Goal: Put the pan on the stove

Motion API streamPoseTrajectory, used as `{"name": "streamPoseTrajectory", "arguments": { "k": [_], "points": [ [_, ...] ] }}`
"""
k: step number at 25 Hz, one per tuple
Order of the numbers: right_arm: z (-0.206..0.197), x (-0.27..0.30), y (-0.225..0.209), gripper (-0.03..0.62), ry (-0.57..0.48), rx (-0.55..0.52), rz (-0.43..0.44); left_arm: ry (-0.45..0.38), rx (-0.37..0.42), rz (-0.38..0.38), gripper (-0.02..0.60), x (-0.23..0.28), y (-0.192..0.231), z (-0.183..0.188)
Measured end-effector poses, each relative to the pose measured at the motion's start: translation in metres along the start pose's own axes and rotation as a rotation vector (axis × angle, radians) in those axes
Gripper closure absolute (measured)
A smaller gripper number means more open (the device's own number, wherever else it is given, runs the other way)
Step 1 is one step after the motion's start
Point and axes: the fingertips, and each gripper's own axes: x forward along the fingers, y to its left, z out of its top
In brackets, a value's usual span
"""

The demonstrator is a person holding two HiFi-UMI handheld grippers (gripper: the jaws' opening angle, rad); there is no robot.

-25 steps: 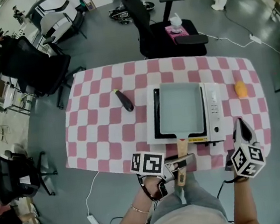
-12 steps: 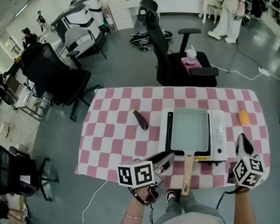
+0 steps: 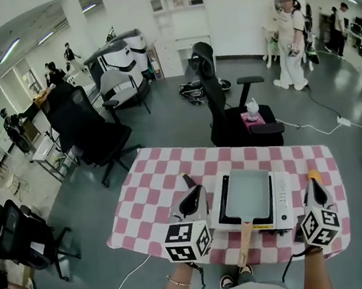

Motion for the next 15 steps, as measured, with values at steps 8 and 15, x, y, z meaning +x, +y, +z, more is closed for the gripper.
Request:
{"name": "streamPoseTrajectory", "arguments": {
  "k": [8, 15],
  "points": [
    [0.027, -0.022, -0.007, 0.585, -0.109, -0.011, -0.015, -0.195, 0.064, 0.067, 0.584, -0.011, -0.003, 0.027],
    [0.023, -0.036, -0.021, 0.585, -0.116, -0.011, -0.048, -0.201, 0.095, 0.135, 0.584, -0.008, 0.002, 0.015]
  ]
}}
